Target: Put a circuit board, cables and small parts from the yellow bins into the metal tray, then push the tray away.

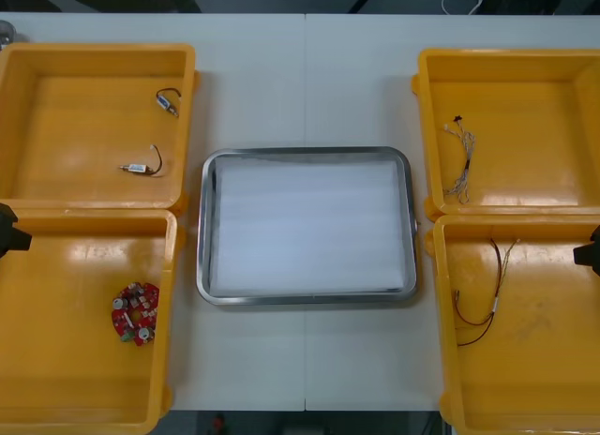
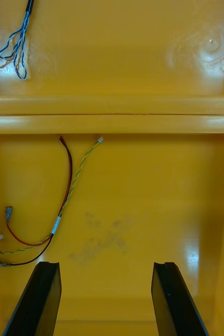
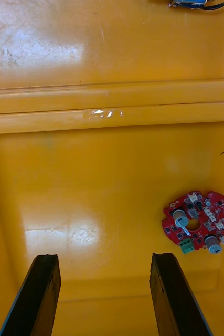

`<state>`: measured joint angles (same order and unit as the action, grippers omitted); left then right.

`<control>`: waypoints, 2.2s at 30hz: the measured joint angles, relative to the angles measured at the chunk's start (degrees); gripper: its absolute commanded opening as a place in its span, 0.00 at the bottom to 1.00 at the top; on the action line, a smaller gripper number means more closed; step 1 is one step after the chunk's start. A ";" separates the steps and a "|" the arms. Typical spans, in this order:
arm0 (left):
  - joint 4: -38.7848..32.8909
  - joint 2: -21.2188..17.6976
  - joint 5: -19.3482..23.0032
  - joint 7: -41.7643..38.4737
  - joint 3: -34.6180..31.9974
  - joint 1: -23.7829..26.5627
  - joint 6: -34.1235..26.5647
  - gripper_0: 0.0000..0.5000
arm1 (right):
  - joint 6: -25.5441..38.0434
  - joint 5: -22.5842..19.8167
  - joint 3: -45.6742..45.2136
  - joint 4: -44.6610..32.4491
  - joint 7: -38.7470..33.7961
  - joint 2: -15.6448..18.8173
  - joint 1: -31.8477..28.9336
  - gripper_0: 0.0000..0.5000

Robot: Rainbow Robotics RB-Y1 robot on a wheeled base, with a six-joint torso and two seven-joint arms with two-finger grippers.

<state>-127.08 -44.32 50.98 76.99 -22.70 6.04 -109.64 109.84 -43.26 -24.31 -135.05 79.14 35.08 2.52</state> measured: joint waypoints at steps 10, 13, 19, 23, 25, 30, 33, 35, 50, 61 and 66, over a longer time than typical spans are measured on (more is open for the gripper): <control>0.00 0.00 0.00 0.00 0.00 0.00 0.00 1.00 | 0.00 0.00 0.00 0.00 0.00 0.00 0.00 1.00; 0.00 0.00 0.00 0.00 0.00 0.00 0.00 1.00 | 0.00 0.00 0.00 0.00 0.00 0.00 0.00 1.00; 0.00 0.00 0.00 0.00 0.00 0.00 0.00 1.00 | 0.00 0.00 0.00 0.00 0.00 0.00 0.00 1.00; 0.00 0.00 0.00 0.00 0.00 0.00 0.00 1.00 | 0.00 0.00 0.00 0.00 0.00 0.00 0.00 1.00; 0.00 0.00 0.00 0.00 0.00 0.00 0.00 1.00 | 0.00 0.00 0.00 0.00 0.00 0.00 0.00 1.00; 0.00 0.00 0.00 0.00 0.00 0.00 0.00 1.00 | 0.00 0.00 0.00 0.00 0.00 0.00 0.00 1.00; 0.00 0.00 0.00 0.00 0.00 0.00 0.00 1.00 | 0.00 0.00 0.00 0.00 0.00 0.00 0.00 1.00; 0.00 0.00 0.00 0.00 0.00 0.00 0.00 1.00 | 0.00 0.00 0.00 0.00 0.00 0.00 0.00 1.00; 0.00 0.00 0.00 0.00 0.00 0.00 0.00 1.00 | 0.00 0.00 0.00 0.00 0.00 0.00 0.00 1.00; 0.00 0.00 0.00 0.00 0.00 0.00 0.00 1.00 | 0.00 0.00 0.00 0.00 0.00 0.00 0.00 1.00; 0.00 0.00 0.00 0.00 0.00 0.00 0.00 1.00 | 0.00 0.00 0.00 0.00 0.00 0.00 0.00 1.00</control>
<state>-127.08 -44.32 50.98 76.99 -22.70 6.04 -109.64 109.84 -43.26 -24.31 -135.05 79.14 35.08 2.52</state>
